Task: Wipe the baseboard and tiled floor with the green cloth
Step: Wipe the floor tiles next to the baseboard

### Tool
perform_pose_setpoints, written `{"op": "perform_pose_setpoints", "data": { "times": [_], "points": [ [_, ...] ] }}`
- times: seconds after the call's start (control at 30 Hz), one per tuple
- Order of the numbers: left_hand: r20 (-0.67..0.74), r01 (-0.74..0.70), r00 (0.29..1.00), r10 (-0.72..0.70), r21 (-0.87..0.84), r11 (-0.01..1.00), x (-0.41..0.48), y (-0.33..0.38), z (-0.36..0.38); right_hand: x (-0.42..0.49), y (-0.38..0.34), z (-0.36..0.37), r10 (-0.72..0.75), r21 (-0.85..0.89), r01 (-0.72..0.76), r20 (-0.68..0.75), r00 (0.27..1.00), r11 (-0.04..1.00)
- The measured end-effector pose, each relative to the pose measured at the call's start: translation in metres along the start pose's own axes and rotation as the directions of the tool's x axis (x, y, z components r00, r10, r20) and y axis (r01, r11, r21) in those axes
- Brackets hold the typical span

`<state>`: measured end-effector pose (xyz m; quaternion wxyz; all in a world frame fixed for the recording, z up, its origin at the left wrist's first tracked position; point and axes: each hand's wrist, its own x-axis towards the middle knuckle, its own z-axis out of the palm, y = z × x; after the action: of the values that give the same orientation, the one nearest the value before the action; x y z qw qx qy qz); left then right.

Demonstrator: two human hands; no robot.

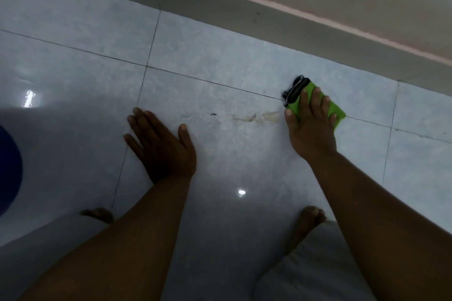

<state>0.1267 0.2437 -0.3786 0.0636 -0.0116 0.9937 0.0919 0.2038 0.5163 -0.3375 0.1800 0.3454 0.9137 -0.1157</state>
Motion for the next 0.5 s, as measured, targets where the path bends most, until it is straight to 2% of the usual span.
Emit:
{"op": "perform_pose_setpoints", "data": {
  "times": [0.17, 0.33, 0.4, 0.5],
  "points": [
    [-0.004, 0.005, 1.0, -0.005, 0.0, 1.0, 0.0, 0.001, -0.002, 0.012, -0.02, -0.004, 0.002, 0.009, -0.002, -0.001, 1.0, 1.0],
    [-0.004, 0.0, 1.0, 0.0, -0.001, 1.0, 0.0, 0.001, -0.002, -0.045, -0.022, 0.021, -0.266, -0.074, 0.267, 0.014, 0.964, 0.961],
    [-0.008, -0.003, 1.0, 0.003, -0.001, 1.0, 0.0, 0.001, -0.002, -0.046, -0.009, 0.02, -0.277, -0.076, 0.28, 0.049, 0.96, 0.957],
    [-0.012, 0.0, 1.0, 0.0, -0.004, 1.0, 0.0, 0.0, -0.002, -0.031, -0.012, 0.011, -0.199, -0.033, 0.2, 0.039, 0.979, 0.979]
  ]
}}
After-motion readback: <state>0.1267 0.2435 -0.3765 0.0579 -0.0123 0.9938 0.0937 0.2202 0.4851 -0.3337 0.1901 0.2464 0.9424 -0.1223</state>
